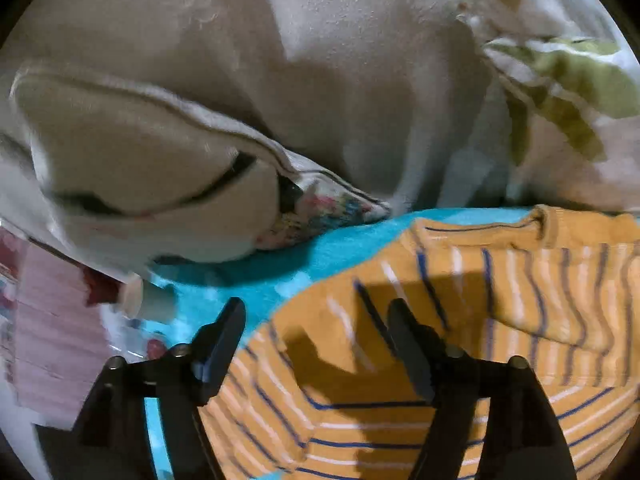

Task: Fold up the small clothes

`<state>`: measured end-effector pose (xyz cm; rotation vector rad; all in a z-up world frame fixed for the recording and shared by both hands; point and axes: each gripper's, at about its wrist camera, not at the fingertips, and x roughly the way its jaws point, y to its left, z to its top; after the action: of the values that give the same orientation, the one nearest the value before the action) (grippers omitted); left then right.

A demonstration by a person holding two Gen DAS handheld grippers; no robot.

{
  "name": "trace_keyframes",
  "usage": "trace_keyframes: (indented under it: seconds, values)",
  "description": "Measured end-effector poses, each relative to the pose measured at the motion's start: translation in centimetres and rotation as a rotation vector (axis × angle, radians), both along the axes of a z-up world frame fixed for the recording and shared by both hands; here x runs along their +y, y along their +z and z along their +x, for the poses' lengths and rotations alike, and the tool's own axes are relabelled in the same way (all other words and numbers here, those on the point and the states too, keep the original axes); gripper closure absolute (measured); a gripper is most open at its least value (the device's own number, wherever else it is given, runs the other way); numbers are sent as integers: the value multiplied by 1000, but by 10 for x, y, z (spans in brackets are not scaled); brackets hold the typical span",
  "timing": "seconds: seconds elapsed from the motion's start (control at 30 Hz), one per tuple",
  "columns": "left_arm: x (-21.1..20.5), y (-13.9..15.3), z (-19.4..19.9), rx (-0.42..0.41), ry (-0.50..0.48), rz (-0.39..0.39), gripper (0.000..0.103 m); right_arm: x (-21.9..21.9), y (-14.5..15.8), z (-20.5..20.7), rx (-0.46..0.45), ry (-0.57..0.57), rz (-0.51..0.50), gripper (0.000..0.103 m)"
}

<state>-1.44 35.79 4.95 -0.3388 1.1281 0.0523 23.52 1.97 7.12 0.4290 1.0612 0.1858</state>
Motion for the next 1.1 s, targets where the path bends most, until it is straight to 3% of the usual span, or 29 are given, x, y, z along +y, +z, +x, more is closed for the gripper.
trace_keyframes:
  seconds: [0.17, 0.3, 0.37, 0.47, 0.53, 0.57, 0.6, 0.67, 0.8, 0.93, 1.1]
  values:
    - [5, -4, 2, 10, 7, -4, 35, 25, -19, -22, 8, 128, -293, 25]
    - [4, -7, 3, 20, 0, 0, 35, 49, -48, -36, -18, 242, -603, 25]
    - [2, -12, 4, 38, -8, 0, 35, 55, -62, -34, -18, 292, -697, 25]
    - [-4, -16, 2, 54, -24, 12, 35, 67, -77, -20, -18, 337, -746, 29]
    - [-8, -17, -1, 56, -36, 27, 35, 72, -81, -7, -37, 342, -740, 44]
    - [-10, -17, -2, 56, -40, 32, 35, 70, -81, 0, -29, 335, -700, 69]
    - [-11, -18, -2, 57, -41, 34, 35, 64, -79, 8, 8, 327, -607, 81]
    - [-11, -20, -3, 61, -35, 19, 35, 59, -74, 14, 43, 315, -558, 94]
    - [-9, -16, 0, 40, -21, -5, 35, 43, -56, -5, 81, 345, -439, 96]
    - [-9, -11, 5, 12, -16, -6, 35, 40, -32, -40, 63, 396, -392, 96]
    - [6, -4, 5, -13, 31, 6, 35, 43, -50, -66, 142, 419, -304, 82]
